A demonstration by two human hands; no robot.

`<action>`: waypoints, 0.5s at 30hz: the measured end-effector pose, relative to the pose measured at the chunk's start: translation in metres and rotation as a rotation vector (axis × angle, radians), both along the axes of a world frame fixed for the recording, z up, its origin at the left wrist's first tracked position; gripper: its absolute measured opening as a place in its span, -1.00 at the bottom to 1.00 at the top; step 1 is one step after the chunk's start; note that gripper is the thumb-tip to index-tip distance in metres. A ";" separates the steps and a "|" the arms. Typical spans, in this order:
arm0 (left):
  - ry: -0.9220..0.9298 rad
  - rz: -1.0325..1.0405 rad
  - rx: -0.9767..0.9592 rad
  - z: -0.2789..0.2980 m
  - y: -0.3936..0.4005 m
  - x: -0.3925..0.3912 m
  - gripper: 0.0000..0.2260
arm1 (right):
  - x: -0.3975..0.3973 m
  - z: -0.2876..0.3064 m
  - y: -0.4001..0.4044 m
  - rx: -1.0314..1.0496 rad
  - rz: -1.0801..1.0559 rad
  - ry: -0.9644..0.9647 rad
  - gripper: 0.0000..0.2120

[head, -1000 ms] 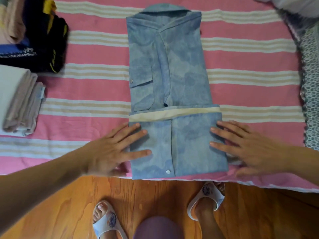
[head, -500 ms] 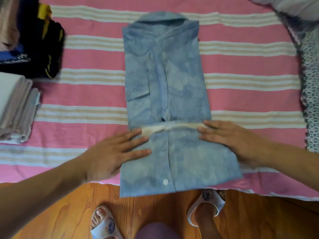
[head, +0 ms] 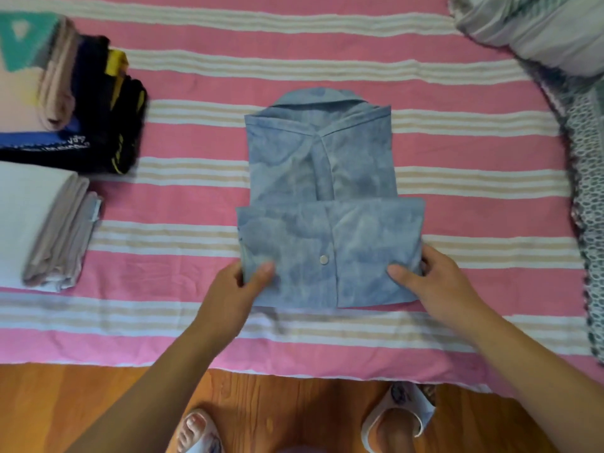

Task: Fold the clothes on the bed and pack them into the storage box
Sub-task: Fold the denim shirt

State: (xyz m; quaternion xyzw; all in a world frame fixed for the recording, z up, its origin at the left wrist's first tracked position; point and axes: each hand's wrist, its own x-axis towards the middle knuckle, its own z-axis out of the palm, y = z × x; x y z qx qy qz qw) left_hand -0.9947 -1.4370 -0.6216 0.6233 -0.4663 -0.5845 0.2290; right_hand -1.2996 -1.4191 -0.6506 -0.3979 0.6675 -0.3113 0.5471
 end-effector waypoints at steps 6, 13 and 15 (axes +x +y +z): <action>-0.459 -0.972 -0.815 -0.037 0.040 0.066 -0.47 | -0.038 0.013 0.052 -0.334 0.681 0.478 -0.72; -0.449 -0.855 -0.794 -0.036 0.059 0.069 -0.54 | -0.035 0.010 0.084 -0.465 0.825 0.786 -0.59; -0.493 -0.628 -0.721 -0.037 0.059 0.048 -0.59 | -0.015 0.012 0.078 -0.381 0.664 0.782 -0.47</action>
